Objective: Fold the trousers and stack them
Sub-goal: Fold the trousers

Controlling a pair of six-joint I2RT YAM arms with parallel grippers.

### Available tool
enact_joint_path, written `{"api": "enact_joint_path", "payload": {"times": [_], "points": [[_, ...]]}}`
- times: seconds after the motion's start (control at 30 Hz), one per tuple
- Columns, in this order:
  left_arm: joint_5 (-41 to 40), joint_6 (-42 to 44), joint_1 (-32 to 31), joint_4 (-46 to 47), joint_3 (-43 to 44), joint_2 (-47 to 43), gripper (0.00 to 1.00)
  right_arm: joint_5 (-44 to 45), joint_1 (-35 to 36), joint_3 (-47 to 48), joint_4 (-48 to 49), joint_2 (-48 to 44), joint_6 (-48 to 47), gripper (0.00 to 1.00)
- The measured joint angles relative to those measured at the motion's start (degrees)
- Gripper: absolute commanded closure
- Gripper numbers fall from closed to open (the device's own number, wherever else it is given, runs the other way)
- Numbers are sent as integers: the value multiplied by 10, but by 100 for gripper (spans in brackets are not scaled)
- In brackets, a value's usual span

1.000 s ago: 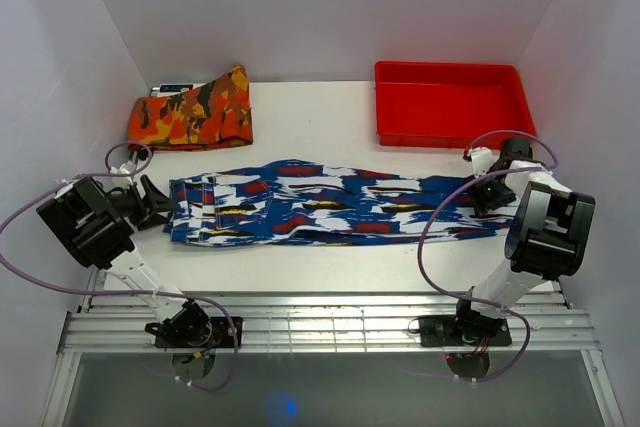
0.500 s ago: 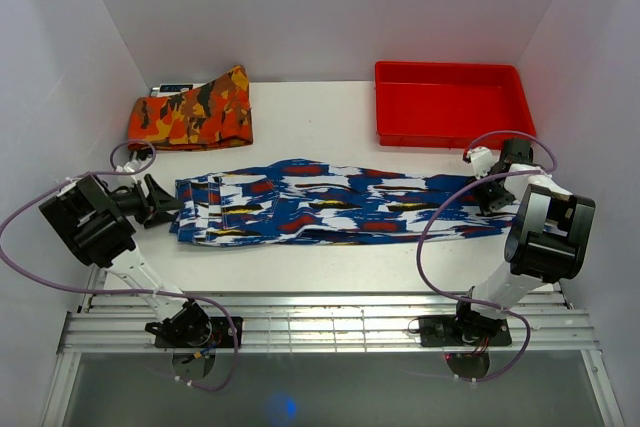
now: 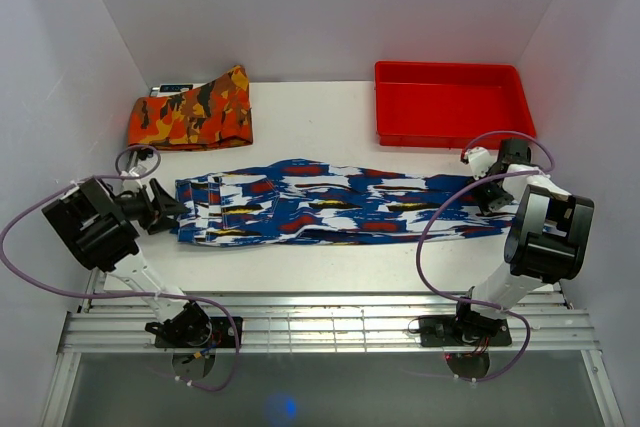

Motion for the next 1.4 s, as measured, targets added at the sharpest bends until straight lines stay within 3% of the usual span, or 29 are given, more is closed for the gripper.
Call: {"api": "enact_joint_path", "payload": {"times": [0.33, 0.7, 1.03, 1.3, 1.33, 1.37, 1.4], "points": [[12, -17, -46, 40, -6, 5, 35, 12, 8, -4, 4, -3, -5, 44], [59, -38, -51, 35, 39, 40, 100, 19, 14, -16, 14, -8, -14, 52], [73, -48, -70, -3, 174, 47, 100, 34, 21, -41, 48, -22, -41, 53], [27, -40, -64, 3, 141, 90, 98, 37, 21, -43, 54, -22, -49, 53], [19, -40, -61, 7, 131, 90, 91, 38, 21, -43, 54, -23, -49, 53], [12, -41, -58, 10, 124, 91, 71, 38, 21, -43, 55, -23, -49, 52], [8, -42, -56, 11, 119, 91, 64, 38, 21, -43, 55, -23, -49, 52]]}}
